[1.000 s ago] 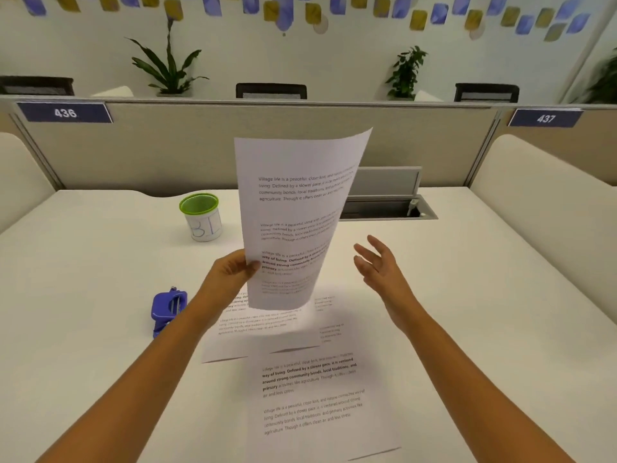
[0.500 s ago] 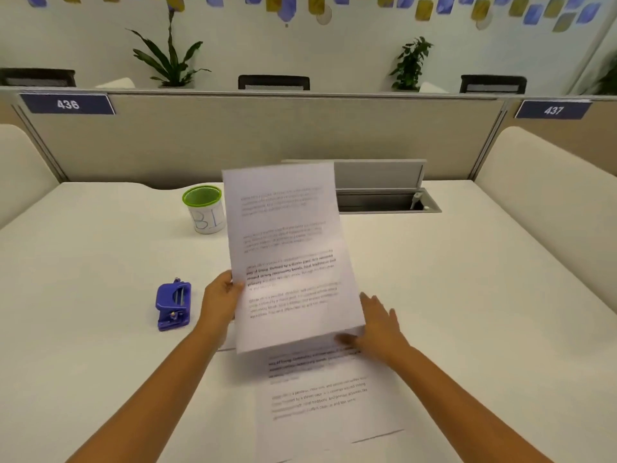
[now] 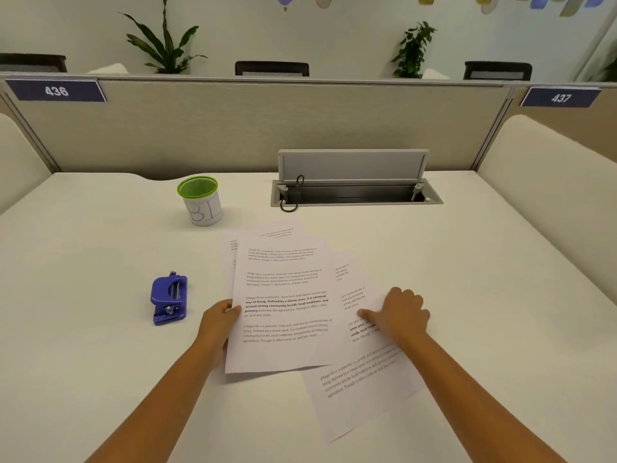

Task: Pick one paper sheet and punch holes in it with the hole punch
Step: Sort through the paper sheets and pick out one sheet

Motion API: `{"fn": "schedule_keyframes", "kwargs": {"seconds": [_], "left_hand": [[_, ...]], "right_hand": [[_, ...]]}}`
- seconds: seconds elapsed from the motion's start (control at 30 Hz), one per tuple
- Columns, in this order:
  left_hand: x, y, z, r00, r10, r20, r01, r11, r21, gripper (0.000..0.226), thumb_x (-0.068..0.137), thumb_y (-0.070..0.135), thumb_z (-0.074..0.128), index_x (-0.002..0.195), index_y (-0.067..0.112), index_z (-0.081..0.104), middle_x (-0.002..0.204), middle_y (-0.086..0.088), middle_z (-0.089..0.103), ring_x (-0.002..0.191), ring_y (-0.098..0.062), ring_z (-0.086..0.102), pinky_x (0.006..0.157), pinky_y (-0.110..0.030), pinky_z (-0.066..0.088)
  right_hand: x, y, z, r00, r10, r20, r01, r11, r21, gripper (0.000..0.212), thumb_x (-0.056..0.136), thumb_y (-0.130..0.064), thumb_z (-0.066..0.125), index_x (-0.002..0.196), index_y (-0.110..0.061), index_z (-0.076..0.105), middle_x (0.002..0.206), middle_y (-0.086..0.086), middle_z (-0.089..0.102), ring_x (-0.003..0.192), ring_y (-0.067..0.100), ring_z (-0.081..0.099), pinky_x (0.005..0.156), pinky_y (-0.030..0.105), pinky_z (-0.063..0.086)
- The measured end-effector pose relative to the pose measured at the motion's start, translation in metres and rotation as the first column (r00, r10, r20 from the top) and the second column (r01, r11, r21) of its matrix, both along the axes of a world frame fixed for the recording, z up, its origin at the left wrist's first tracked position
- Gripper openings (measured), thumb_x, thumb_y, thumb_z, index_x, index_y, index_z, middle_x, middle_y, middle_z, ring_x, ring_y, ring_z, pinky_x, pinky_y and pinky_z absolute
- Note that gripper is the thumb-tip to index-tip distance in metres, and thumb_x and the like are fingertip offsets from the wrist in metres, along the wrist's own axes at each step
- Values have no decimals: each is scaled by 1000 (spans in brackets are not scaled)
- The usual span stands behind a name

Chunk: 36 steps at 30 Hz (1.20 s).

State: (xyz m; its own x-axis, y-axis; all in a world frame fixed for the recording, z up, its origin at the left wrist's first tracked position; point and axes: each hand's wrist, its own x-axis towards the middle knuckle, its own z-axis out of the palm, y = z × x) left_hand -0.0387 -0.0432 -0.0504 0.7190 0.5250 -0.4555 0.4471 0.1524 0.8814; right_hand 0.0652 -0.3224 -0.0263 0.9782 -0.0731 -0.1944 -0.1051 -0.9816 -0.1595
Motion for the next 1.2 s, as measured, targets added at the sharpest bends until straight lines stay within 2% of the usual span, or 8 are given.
{"fn": "schedule_keyframes", "kwargs": {"seconds": [0.23,0.4,0.5,0.67,0.77,0.9,1.07,1.2], "left_hand": [[-1,1,-3,1000,9,2,-9,1000,3,17,95,12,45,107,16,57,104,-10,65,95,-33,62,84,-45,52],[-3,0,-1,1000,4,29,-4,1000,8,15,94,12,47,101,19,59,99,-9,67,84,-28,64,76,-40,54],[-3,-1,-1,1000,11,25,-11,1000,26,14,93,12,48,96,21,59,95,-8,67,82,-28,64,78,-42,54],[-3,-1,-3,999,23,36,-24,999,22,15,93,12,48,101,19,59,90,-4,67,77,-23,65,66,-34,53],[-3,0,-1,1000,5,28,-6,999,46,18,93,13,48,105,21,58,99,-7,66,88,-29,65,80,-43,55],[-5,-1,2,1000,-15,11,14,998,65,24,94,15,46,115,18,57,112,-11,64,100,-33,63,91,-50,51],[-7,-3,3,1000,-3,20,2,998,58,30,94,15,46,122,15,57,112,-12,66,97,-32,64,89,-48,52],[-10,-4,8,998,-21,52,21,1000,-6,23,95,18,47,116,18,57,99,-7,68,85,-28,67,75,-41,55]], "right_hand": [[6,5,7,989,-30,-145,47,992,113,64,77,-53,67,118,-9,45,117,6,58,112,28,54,90,37,42],[12,-13,13,991,-53,-124,84,962,259,33,93,-21,43,125,-11,47,124,9,57,111,29,55,87,34,42],[21,-28,27,997,-77,19,68,958,277,34,90,-12,40,122,-13,52,118,11,60,103,30,58,76,30,40],[35,-41,64,936,-176,305,61,935,350,28,96,-18,35,117,-14,53,95,8,60,72,22,50,65,30,38],[37,-41,84,877,-222,425,33,912,408,29,98,-19,33,119,-13,53,107,13,65,73,24,52,66,30,38],[34,-37,106,796,-296,529,8,878,479,29,98,-19,35,121,-14,52,116,13,63,92,32,60,72,32,39],[33,-23,105,898,-302,319,-2,724,690,32,94,-14,43,123,-10,54,122,13,61,103,30,58,82,32,41],[18,5,65,980,-170,102,50,707,705,32,91,-14,49,119,-2,58,122,18,61,109,31,58,86,30,43]]}}
